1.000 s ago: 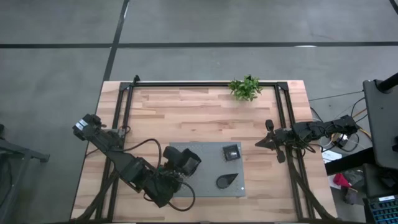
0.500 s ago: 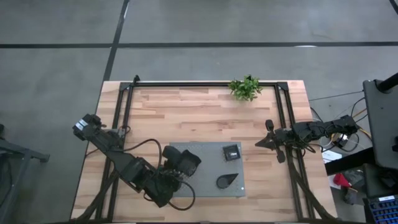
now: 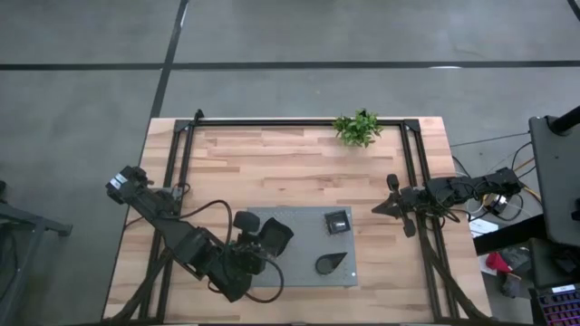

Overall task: Pick & Place Mini shaped plates
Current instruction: Return to Home Position

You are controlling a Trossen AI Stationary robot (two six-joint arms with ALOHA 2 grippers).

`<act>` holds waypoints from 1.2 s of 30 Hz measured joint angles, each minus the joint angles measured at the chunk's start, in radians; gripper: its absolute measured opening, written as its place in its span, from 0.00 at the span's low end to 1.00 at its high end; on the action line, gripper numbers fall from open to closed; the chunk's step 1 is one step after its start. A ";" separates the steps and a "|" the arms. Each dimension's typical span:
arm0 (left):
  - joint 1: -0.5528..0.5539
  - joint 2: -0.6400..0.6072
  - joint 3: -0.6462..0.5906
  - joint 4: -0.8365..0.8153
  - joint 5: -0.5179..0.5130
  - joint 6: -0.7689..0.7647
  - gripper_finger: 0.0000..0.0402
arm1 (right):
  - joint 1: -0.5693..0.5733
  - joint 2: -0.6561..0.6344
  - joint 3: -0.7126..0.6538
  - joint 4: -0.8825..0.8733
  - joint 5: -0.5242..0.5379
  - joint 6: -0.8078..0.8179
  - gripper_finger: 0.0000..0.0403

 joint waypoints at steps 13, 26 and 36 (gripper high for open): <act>-0.054 -0.074 -0.108 -0.035 0.000 -0.179 0.00 | 0.000 0.000 0.000 0.000 0.000 0.000 0.02; -0.097 -0.600 -0.700 0.559 -0.030 -0.048 0.00 | 0.000 0.000 0.000 0.000 0.000 0.000 0.02; -0.075 -0.962 -1.060 0.775 -0.017 -0.016 0.00 | 0.000 0.000 0.000 0.000 0.000 0.000 0.02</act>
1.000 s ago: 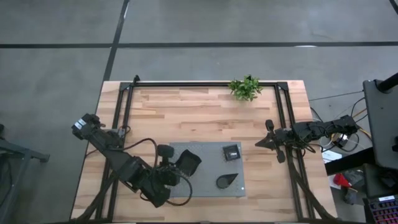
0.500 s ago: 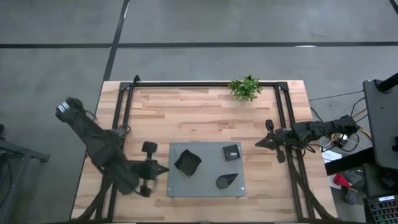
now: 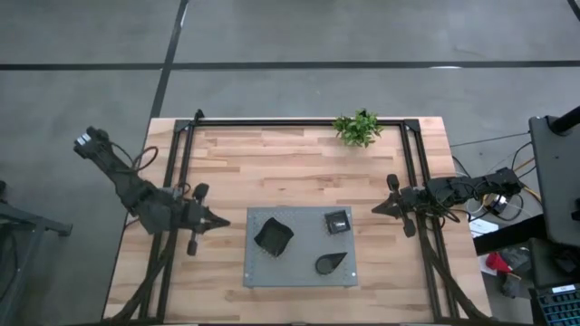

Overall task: Pick & Place Mini shaped plates
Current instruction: Return to Home Position

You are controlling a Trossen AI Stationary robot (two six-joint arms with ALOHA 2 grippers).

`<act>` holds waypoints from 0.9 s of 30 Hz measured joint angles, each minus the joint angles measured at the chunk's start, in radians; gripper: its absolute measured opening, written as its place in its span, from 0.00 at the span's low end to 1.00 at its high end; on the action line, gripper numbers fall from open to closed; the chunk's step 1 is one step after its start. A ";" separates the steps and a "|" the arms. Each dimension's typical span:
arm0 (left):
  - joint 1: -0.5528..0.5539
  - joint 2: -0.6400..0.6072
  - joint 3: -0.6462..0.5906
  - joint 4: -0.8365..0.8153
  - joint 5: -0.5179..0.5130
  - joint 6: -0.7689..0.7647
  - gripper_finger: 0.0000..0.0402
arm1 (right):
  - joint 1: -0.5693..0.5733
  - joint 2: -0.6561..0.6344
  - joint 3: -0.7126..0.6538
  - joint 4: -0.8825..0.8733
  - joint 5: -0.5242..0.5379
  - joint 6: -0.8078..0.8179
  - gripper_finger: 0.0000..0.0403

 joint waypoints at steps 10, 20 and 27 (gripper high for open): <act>0.086 -0.279 -0.282 0.228 0.062 0.101 0.00 | 0.000 0.000 0.000 0.000 0.000 0.000 0.02; 0.089 -0.543 -0.405 0.180 0.158 0.127 0.00 | 0.000 0.000 0.000 0.000 0.000 0.000 0.02; 0.089 -0.668 -0.482 0.145 0.124 0.135 0.00 | 0.000 0.000 0.000 0.000 0.000 0.000 0.02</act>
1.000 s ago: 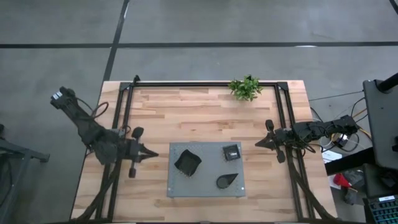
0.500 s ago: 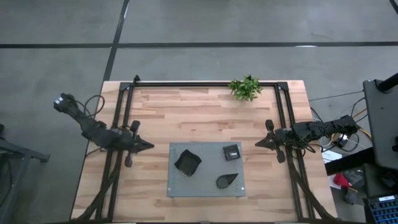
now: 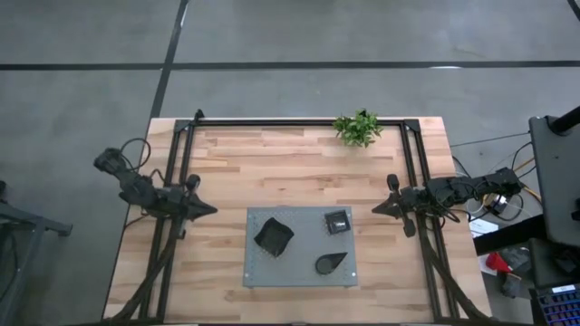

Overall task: Pick & Place Mini shaped plates
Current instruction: Return to Home Position

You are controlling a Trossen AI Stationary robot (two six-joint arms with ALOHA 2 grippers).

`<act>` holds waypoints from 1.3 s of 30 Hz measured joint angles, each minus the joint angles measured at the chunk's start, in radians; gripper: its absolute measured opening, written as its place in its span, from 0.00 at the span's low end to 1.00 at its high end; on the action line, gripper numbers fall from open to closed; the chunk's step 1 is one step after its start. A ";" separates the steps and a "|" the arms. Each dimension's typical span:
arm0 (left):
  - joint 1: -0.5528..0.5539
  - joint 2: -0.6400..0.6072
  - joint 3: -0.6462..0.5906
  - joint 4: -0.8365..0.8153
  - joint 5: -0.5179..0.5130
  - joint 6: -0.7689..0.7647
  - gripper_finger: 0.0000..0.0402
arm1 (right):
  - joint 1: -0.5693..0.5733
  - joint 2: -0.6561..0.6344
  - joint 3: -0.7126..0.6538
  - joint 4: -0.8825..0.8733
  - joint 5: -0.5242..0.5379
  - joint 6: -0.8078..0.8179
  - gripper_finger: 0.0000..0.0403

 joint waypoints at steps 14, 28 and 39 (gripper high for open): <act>0.002 -0.048 -0.059 -0.107 -0.058 -0.070 0.00 | 0.000 0.000 0.000 0.000 0.000 0.000 0.02; 0.003 -0.048 -0.082 -0.063 -0.057 -0.075 0.00 | 0.000 -0.001 0.000 0.000 0.000 0.000 0.02; 0.003 -0.048 -0.091 -0.017 -0.053 -0.023 0.00 | -0.002 -0.003 0.000 0.042 0.021 -0.179 0.02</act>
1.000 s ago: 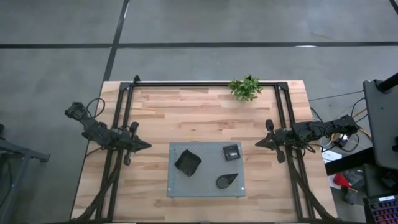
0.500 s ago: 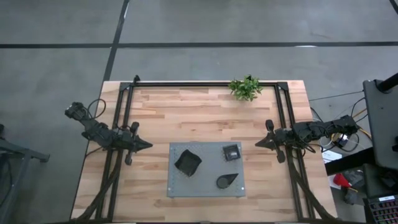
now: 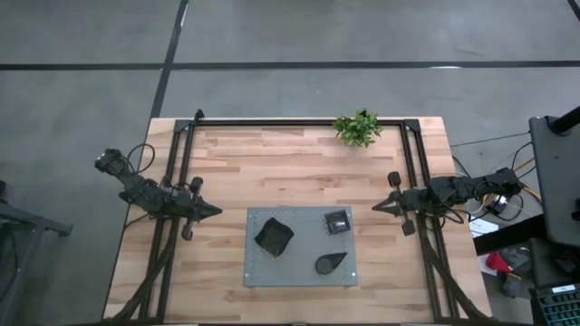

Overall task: Pick & Place Mini shaped plates
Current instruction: Return to Home Position

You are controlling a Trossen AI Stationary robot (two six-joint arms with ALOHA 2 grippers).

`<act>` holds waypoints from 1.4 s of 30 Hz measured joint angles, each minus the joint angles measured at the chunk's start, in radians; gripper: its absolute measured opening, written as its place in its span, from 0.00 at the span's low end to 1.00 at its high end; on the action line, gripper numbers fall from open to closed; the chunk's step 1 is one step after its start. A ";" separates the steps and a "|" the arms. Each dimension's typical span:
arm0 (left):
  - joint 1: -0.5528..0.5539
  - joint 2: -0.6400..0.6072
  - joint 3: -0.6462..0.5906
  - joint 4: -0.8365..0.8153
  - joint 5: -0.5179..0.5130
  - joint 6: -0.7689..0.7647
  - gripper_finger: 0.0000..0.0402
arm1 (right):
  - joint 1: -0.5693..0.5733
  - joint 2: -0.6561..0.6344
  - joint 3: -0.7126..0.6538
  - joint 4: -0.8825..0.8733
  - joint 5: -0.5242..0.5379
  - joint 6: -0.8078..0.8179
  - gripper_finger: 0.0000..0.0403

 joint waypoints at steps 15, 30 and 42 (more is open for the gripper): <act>0.002 0.000 -0.026 0.108 0.000 0.082 0.00 | -0.003 -0.011 -0.109 0.257 -0.049 0.039 0.02; 0.002 0.000 -0.030 0.108 -0.046 0.076 0.00 | -0.003 -0.003 -0.104 0.244 -0.057 0.003 0.02; 0.002 0.000 -0.030 0.106 -0.046 -0.002 0.00 | -0.003 -0.004 -0.104 0.244 -0.057 0.003 0.02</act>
